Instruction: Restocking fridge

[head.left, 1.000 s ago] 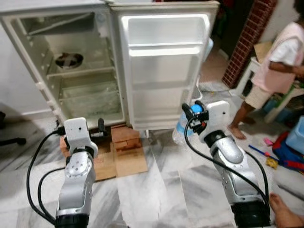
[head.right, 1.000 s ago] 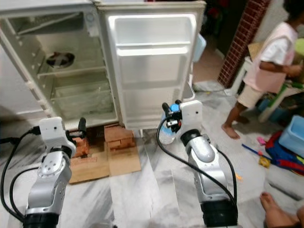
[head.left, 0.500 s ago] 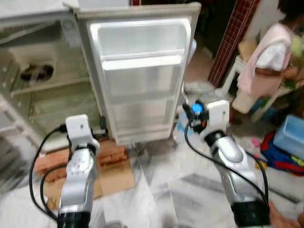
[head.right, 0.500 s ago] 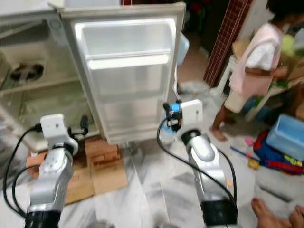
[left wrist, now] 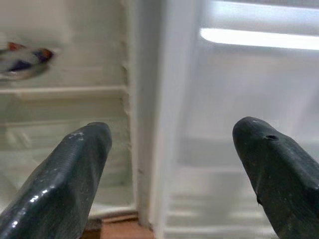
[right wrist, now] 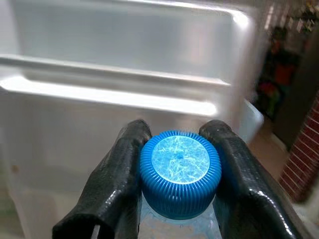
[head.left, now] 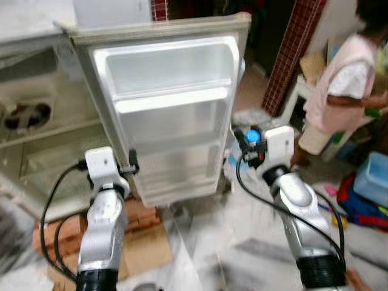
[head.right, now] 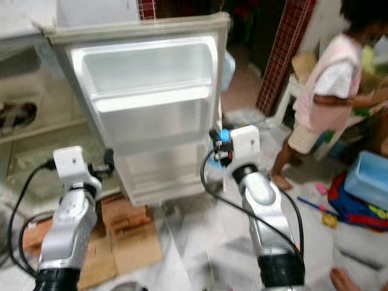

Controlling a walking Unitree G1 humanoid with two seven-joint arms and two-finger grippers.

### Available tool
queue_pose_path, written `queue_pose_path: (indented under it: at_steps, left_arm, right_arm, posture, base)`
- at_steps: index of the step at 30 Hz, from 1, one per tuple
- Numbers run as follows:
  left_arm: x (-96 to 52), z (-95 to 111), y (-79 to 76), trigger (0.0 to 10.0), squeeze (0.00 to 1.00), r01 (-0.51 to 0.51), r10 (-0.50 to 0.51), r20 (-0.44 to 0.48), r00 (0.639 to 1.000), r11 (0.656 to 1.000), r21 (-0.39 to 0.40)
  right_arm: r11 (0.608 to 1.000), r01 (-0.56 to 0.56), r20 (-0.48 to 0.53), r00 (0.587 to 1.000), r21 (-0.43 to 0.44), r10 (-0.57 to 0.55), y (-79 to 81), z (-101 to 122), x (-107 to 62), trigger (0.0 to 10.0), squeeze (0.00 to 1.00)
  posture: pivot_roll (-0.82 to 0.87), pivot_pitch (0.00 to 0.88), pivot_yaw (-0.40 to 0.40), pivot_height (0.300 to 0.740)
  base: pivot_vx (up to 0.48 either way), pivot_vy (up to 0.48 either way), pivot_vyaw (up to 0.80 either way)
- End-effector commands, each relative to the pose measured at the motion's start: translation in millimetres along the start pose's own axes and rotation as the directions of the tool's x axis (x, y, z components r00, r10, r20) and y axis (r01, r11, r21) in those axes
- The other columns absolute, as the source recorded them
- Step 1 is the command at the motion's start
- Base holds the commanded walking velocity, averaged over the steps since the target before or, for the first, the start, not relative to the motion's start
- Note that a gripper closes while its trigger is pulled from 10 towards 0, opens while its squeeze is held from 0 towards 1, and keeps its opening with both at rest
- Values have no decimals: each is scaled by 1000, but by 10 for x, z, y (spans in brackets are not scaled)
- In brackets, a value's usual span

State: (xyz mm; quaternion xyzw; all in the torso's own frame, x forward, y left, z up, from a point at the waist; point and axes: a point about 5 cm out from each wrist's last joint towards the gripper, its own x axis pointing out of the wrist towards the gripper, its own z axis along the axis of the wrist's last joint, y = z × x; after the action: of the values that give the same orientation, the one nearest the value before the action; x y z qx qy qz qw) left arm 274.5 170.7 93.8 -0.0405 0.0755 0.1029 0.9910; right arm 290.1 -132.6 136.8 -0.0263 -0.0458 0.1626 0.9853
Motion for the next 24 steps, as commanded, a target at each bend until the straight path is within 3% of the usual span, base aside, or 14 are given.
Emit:
queue_pose_path:
  at_steps: [1,3,13,24]
  left_arm:
    - [3,-12,81,10000,0,-38,38,-19,999,999,5]
    - [2,-19,74,10000,0,-36,36,-22,999,999,-9]
    - [2,-5,40,10000,0,-15,15,-16,1000,1000,0]
    - [1,3,54,10000,0,-39,39,-13,999,999,5]
  right_arm:
    - [999,-40,46,998,-4,40,97,94,48,10000,0]
    - [999,-39,44,998,-5,39,92,89,44,10000,0]
    - [999,-42,46,998,-7,43,101,89,50,10000,0]
    - [999,-41,46,998,-10,42,102,92,47,10000,0]
  posture:
    - [-3,0,-5,740]
    - [-4,0,-4,740]
    - [-3,0,-7,740]
    - [-4,0,-5,740]
  base:
    - [0,431,0]
    - [0,422,0]
    - [0,0,0]
    - [0,-460,0]
